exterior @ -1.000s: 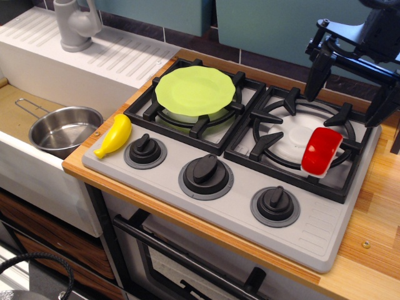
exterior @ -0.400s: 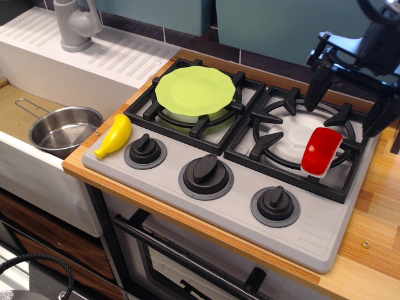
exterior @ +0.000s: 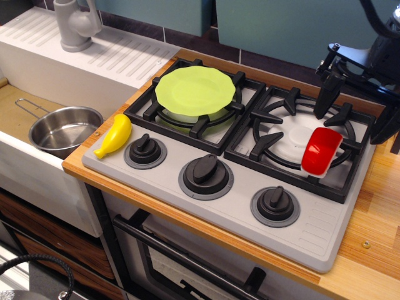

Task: End effector reaching salmon

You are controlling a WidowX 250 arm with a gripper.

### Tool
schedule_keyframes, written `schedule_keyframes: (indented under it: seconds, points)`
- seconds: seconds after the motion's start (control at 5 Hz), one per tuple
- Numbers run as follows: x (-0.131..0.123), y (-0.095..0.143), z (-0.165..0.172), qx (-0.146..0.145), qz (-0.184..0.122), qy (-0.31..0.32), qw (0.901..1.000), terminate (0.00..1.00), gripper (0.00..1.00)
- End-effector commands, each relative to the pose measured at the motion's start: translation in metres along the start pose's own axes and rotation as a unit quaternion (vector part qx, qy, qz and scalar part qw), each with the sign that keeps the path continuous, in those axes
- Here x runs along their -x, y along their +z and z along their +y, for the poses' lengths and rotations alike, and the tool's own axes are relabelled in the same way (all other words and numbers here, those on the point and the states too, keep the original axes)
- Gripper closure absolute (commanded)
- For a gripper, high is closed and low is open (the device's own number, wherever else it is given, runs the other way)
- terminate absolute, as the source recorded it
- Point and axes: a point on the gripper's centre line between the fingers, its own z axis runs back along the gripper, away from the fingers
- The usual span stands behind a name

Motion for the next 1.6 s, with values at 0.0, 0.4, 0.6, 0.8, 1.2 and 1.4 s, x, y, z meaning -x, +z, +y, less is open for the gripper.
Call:
schedule_keyframes:
  seconds: [0.0,0.4,0.6,0.8,1.2,1.4]
  points:
    - [-0.009,0.005,0.000,0.024,-0.025,-0.002,0.9994,0.00,0.00]
    - [-0.011,-0.006,0.010,0.024,-0.034,-0.023,0.9989,0.00,0.00]
    - [-0.006,-0.012,0.021,0.019,-0.041,-0.037,0.9983,0.00,0.00]
    - [-0.007,-0.015,0.025,0.020,-0.043,-0.040,0.9981,0.00,0.00]
    - [-0.008,-0.015,0.025,0.029,-0.040,-0.039,0.9980,0.00,0.00]
    - [-0.008,-0.015,0.025,0.029,-0.040,-0.039,0.9980,0.00,0.00]
